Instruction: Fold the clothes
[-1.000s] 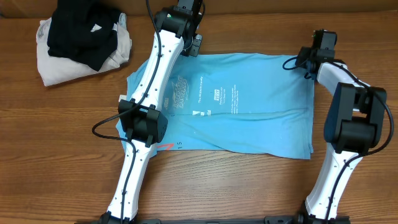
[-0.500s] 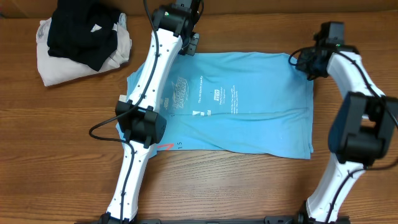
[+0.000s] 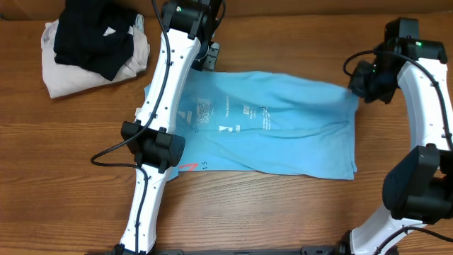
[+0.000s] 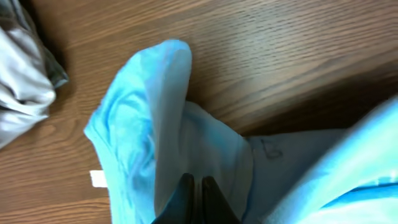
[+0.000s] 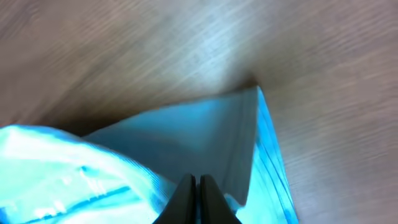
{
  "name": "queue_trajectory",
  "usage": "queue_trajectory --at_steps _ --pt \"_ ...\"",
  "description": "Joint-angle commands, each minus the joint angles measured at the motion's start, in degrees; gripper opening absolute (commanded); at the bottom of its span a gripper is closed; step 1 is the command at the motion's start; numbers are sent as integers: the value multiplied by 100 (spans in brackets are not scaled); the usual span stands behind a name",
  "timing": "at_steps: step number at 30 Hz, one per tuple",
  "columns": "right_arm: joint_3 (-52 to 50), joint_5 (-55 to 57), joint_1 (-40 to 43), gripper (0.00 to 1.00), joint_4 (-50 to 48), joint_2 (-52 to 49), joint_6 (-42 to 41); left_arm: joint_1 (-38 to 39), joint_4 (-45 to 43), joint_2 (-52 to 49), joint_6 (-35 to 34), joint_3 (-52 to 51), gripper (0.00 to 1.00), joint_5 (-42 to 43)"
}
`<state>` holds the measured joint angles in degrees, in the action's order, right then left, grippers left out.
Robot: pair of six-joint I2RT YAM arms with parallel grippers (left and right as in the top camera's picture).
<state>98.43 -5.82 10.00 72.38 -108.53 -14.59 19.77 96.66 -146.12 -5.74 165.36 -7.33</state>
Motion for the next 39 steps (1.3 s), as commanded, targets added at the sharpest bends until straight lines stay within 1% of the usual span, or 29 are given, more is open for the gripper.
queue_trajectory --at_steps 1,5,10,14,18,21,22,23,24,25,26,27,28,29,31,32,33,36,39 --pt "-35 -28 201 4 203 74 -63 -35 17 201 -144 -339 4 345" --pt "-131 -28 262 4 380 74 -20 -35 17 498 -334 -1283 4 339" --pt "-470 -26 262 4 424 74 -2 -92 17 1095 -662 -2712 4 31" --pt "-920 -28 262 4 350 74 -7 -120 17 1399 -667 -3523 4 55" --pt "-1453 -28 262 4 133 74 -46 -52 17 1434 -393 -4111 5 306" --pt "-1755 -33 262 4 -79 72 -48 26 17 1434 -142 -4374 24 291" --pt "-1821 -31 262 5 -140 72 -48 44 17 1434 -42 -4376 36 293" --pt "-1847 -31 262 11 -170 72 -50 46 15 1436 -44 -4345 47 284" --pt "-1845 -31 262 20 -186 72 -48 46 17 1438 -46 -4271 52 284" --pt "-1845 -31 262 31 -214 72 -48 46 17 1438 -46 -4151 55 289" --pt "-1845 -31 262 40 -232 72 -46 42 17 1453 -48 -4035 58 286" --pt "-1845 -31 262 57 -264 72 -42 26 7 1469 -70 -3692 62 286" --pt "-1845 -31 262 62 -280 72 -42 17 -26 1469 -68 -3491 64 286" --pt "-1845 -31 262 63 -339 72 -22 7 -278 1469 -59 -3110 76 289" --pt "-1845 -31 262 64 -411 72 -20 9 -691 1469 79 -2903 88 321" --pt "-1845 -31 262 64 -448 74 -22 9 -942 1469 234 -2903 92 409" --pt "-1845 -31 262 64 -476 72 -22 9 -1132 1460 380 -2911 94 535" --pt "-1845 -31 262 64 -542 74 -22 9 -1523 1311 826 -2986 93 894" --pt "-1845 -31 262 65 -616 74 -22 0 -1659 970 848 -3060 90 713"
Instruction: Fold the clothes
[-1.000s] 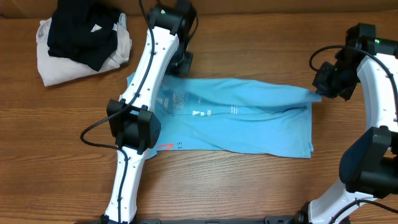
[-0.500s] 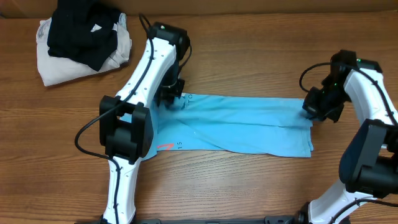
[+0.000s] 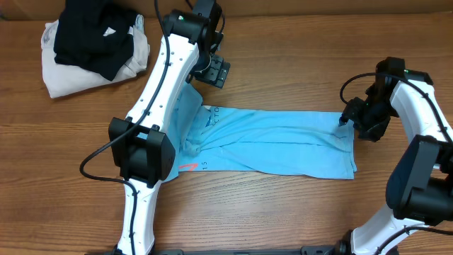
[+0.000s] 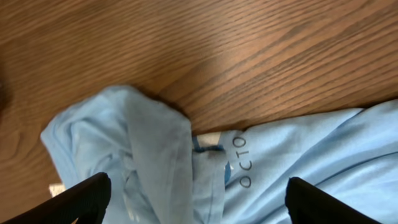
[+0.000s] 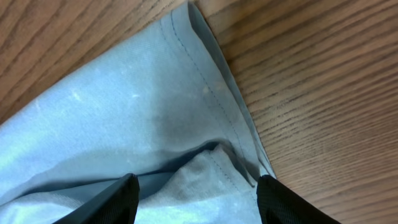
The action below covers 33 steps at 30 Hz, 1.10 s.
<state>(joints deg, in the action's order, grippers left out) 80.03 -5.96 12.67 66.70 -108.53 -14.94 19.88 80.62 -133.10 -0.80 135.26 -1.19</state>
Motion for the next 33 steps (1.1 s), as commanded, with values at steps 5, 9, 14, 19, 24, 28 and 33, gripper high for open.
queue_trajectory --at_steps 5,9,14,19,24,28,33 --pt "-4 -15 -4 65 -111 74 11 -81 -37 -826 74 -50 82 -125" --pt "-4 -15 -4 65 -216 72 7 -122 -85 -1008 37 -55 75 -190" --pt "-4 -15 -7 65 -243 72 -11 -122 -122 -1102 9 -144 66 -251" --pt "-4 -15 -7 65 -275 72 -11 -144 -275 -1102 -396 -352 65 -671" --pt "-4 -17 -7 65 -317 72 -11 -146 -586 -1102 -398 -728 63 -673" --pt "-4 -15 -7 65 -302 72 -9 -168 -872 -1102 -754 -1027 56 -848" --pt "-4 -15 -7 65 -304 72 -9 -210 -962 -1102 -909 -1051 33 -844"
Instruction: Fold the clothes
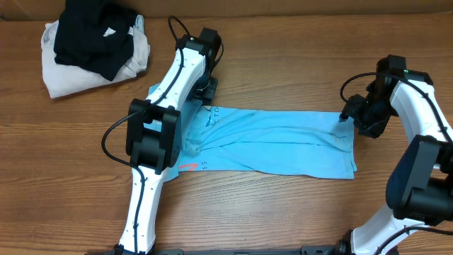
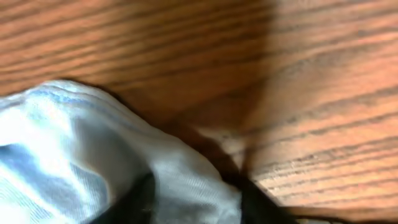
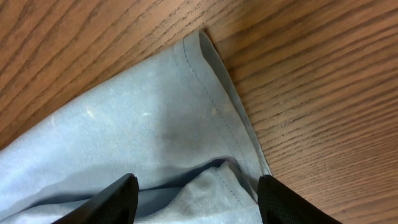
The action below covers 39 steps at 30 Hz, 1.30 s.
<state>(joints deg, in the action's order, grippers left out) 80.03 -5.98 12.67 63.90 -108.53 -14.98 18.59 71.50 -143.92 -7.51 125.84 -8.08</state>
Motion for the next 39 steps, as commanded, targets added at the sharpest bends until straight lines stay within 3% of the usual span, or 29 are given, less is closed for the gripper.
queue_trajectory --at_steps 1,3,10,15,19,27,39 --pt "-7 -13 -7 65 -24 72 -7 -87 -52 -20 -238 -109 22 -157" --pt "-7 -13 -7 65 -24 72 -7 -109 -46 -20 -240 -107 4 -157" --pt "-4 -15 -7 65 -44 72 -7 -293 619 72 -704 568 4 -420" --pt "-4 -15 -7 65 -42 72 -4 -592 1829 144 -951 1917 4 -568" --pt "-4 -17 -7 66 -24 72 -4 -780 2535 144 -1338 2203 4 -584" --pt "-7 -13 -4 67 61 72 26 -857 2535 367 -1113 1141 4 -9" --pt "-7 -17 -4 68 85 72 39 -909 2218 1792 -1738 -1515 4 -1268"
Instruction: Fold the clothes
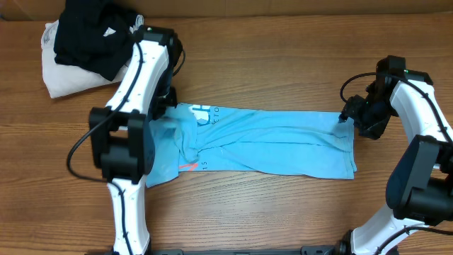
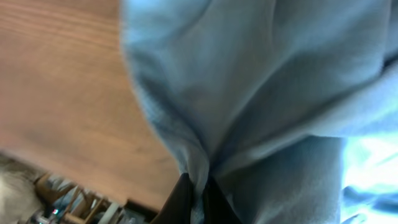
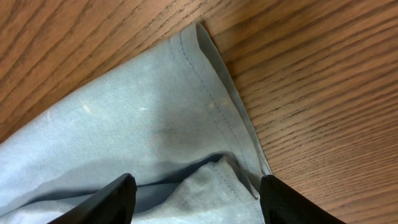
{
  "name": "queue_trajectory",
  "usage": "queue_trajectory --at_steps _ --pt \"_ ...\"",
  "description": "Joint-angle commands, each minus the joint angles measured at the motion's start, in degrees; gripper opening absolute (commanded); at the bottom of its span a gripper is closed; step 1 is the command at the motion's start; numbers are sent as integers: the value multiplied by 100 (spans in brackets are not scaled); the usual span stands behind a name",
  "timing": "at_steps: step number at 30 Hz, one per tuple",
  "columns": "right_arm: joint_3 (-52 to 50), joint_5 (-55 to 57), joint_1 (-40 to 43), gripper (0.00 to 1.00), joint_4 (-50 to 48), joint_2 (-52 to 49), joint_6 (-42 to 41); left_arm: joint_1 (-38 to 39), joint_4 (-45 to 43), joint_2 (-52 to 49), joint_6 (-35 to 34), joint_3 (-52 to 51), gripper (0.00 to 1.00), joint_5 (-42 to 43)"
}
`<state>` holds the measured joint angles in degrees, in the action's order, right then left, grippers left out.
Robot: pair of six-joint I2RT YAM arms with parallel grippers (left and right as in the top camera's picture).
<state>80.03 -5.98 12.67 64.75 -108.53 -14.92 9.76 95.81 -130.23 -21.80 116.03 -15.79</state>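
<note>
A light blue T-shirt (image 1: 276, 145) lies folded lengthwise into a long band across the table's middle. My left gripper (image 1: 168, 106) is at the band's upper left end. In the left wrist view the left gripper (image 2: 198, 198) is shut on a bunched fold of the blue fabric (image 2: 261, 93). My right gripper (image 1: 347, 120) is at the band's upper right corner. In the right wrist view the right gripper (image 3: 198, 191) stands wide open over the hemmed corner (image 3: 211, 93), holding nothing.
A heap of black and beige clothes (image 1: 92, 42) lies at the table's back left corner, close to the left arm. Bare wooden table (image 1: 283, 212) shows in front of the shirt and behind it. The right arm's base stands at the front right.
My left gripper was open around the sleeve fabric at the shirt's back left. It is now shut on that fabric and further left. The sleeve no longer sticks out behind. The right gripper is unchanged.
Both grippers were shut on the shirt's far edge, holding it up. Then the shirt lay folded into a long band with both grippers open. The left gripper was then at the back left sleeve, and now grips it further left.
</note>
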Motion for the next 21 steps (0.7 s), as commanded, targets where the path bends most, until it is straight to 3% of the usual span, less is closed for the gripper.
queue_trajectory --at_steps 1,3,5,6,7,8,9,15,21 --pt "-7 -17 -4 68 4 72 31 -48 -341 435 -308 -719 5 -496" --pt "-7 -17 -4 68 24 72 33 -83 -658 428 -304 -1102 4 -494" --pt "-7 -17 -4 68 31 72 31 -85 -1054 426 -251 -1475 10 -479" --pt "-7 -20 -4 68 31 72 31 -85 -1217 426 -201 -1613 23 -444" --pt "-7 -22 -4 68 28 72 31 -85 -1399 426 -127 -1757 48 -380" --pt "-7 -24 -4 69 31 72 31 -83 -1532 426 -76 -1867 86 -337" --pt "-7 -35 -4 69 35 72 31 -83 -1628 426 -24 -1943 100 -321" --pt "-4 -35 -4 73 59 74 35 -398 -1899 435 243 -1934 100 -160" --pt "-4 -59 -4 76 79 72 186 -1069 -2354 566 1639 -1687 100 1714"
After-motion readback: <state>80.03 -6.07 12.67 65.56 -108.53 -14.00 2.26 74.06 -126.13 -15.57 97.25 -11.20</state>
